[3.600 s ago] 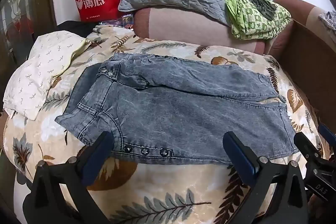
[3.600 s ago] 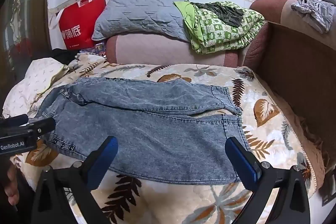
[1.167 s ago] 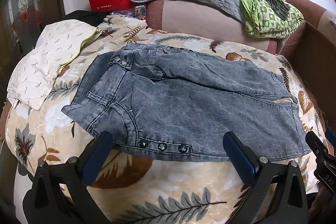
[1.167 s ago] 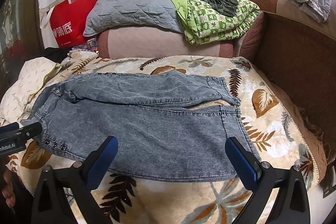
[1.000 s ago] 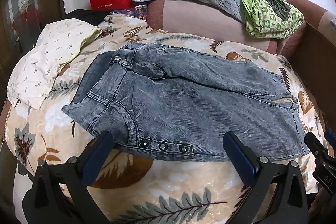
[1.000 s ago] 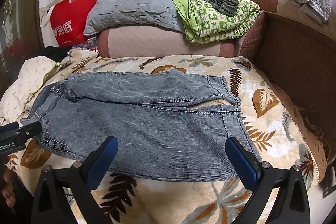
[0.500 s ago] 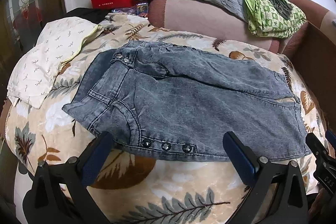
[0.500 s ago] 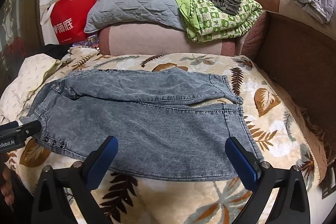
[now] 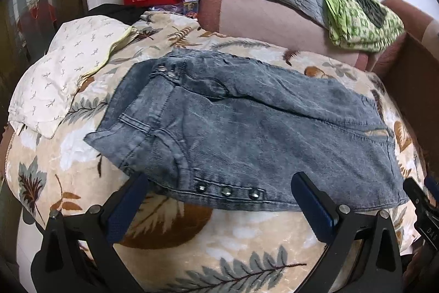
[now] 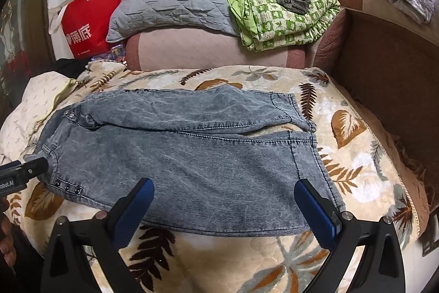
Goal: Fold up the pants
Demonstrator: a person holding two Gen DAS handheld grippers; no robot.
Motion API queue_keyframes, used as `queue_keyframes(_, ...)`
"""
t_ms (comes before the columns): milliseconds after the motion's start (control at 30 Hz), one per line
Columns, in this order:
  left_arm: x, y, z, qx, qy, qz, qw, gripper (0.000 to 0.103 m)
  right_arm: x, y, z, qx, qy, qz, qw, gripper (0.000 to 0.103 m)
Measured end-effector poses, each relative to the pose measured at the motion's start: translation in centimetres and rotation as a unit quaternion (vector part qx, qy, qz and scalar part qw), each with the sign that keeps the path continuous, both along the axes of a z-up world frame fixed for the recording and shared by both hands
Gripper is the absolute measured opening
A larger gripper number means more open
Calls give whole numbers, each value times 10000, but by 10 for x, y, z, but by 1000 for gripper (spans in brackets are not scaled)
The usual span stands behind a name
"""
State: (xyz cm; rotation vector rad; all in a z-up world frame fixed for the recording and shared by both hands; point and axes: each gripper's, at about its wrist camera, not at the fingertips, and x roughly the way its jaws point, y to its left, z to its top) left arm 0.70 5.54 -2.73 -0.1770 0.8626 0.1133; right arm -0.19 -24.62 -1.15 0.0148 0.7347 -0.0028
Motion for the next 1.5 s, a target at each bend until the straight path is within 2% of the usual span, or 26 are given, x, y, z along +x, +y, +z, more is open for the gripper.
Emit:
queue_keyframes(100, -5, 38, -2, -478, -30, 462, 9978, 103, -1, -29, -10, 740, 320, -109, 9967, 103)
queue_keyframes(167, -6, 73, -13, -895, 142, 950, 9913, 103, -1, -66, -24, 1602, 689, -440, 9837, 103)
queue_keyframes(233, -4, 102, -26, -1117, 363, 1325, 9842, 103, -2, -101, -38, 2042, 960, -915, 9699, 103)
queue_keyframes(300, -2, 121, -35, -1182, 565, 1629, 9779, 103, -4, -124, -46, 2255, 1061, -1185, 9612, 103)
queue_keyframes(367, -3, 139, -46, -1393, 732, 1975, 9676, 103, -5, -139, -53, 2550, 1120, -1273, 9520, 103)
queue_keyframes(467, 0, 149, -57, -1690, 795, 2154, 9585, 101, -2, -150, -66, 2949, 1312, -1367, 9365, 98)
queue_keyframes(533, 3, 151, -63, -1821, 876, 2126, 9560, 82, 0, -155, -74, 3091, 1418, -1450, 9292, 84)
queue_keyframes(567, 6, 152, -67, -1919, 940, 2144, 9531, 69, -1, -157, -76, 3117, 1453, -1475, 9273, 83)
queue_keyframes(600, 9, 155, -73, -2077, 1017, 2211, 9474, 62, 0, -158, -79, 3159, 1489, -1490, 9251, 83)
queue_keyframes(733, 18, 159, -77, -2212, 974, 2432, 9394, 65, 0, -169, -89, 3330, 1590, -1621, 9152, 83)
queue_keyframes(767, 19, 159, -77, -2246, 950, 2470, 9378, 70, 0, -172, -91, 3399, 1614, -1661, 9115, 83)
queue_keyframes(800, 19, 159, -77, -2279, 934, 2484, 9368, 72, 0, -175, -92, 3480, 1601, -1717, 9076, 83)
queue_keyframes(933, 24, 156, -76, -2100, 858, 2409, 9437, 70, 6, -185, -98, 3722, 1637, -1866, 8944, 82)
queue_keyframes(1000, 25, 156, -75, -1998, 869, 2398, 9461, 49, 11, -189, -98, 3694, 1649, -1979, 8929, 78)
queue_keyframes(1067, 30, 157, -77, -1963, 875, 2372, 9474, 40, 18, -195, -99, 3730, 1614, -2139, 8883, 74)
queue_keyframes(1133, 31, 157, -78, -1978, 870, 2371, 9472, 38, 24, -201, -103, 3724, 1693, -2356, 8816, 56)
queue_keyframes(1167, 29, 158, -79, -1991, 845, 2362, 9473, 38, 27, -203, -105, 3687, 1717, -2442, 8803, 50)
queue_keyframes(1200, 29, 158, -80, -2010, 829, 2346, 9475, 38, 28, -204, -105, 3640, 1730, -2480, 8810, 39)
queue_keyframes(1233, 28, 158, -81, -2028, 813, 2317, 9479, 38, 30, -205, -106, 3571, 1740, -2499, 8830, 33)
queue_keyframes(1267, 28, 158, -82, -2021, 813, 2275, 9491, 38, 31, -205, -107, 3543, 1732, -2495, 8844, 30)
queue_keyframes(1300, 27, 158, -82, -2016, 819, 2239, 9500, 38, 31, -204, -108, 3487, 1731, -2476, 8872, 22)
queue_keyframes(1367, 27, 160, -82, -2043, 891, 2181, 9501, 35, 32, -204, -109, 3422, 1715, -2402, 8921, 18)
queue_keyframes(1433, 29, 161, -82, -1984, 929, 2134, 9521, 23, 32, -199, -105, 3249, 1688, -2282, 9022, 13)
queue_keyframes(1467, 30, 162, -81, -1956, 943, 2118, 9529, 11, 32, -197, -101, 3171, 1667, -2241, 9063, 13)
queue_keyframes(1500, 30, 164, -79, -1986, 913, 2128, 9523, 8, 30, -195, -97, 3110, 1621, -2208, 9101, 12)
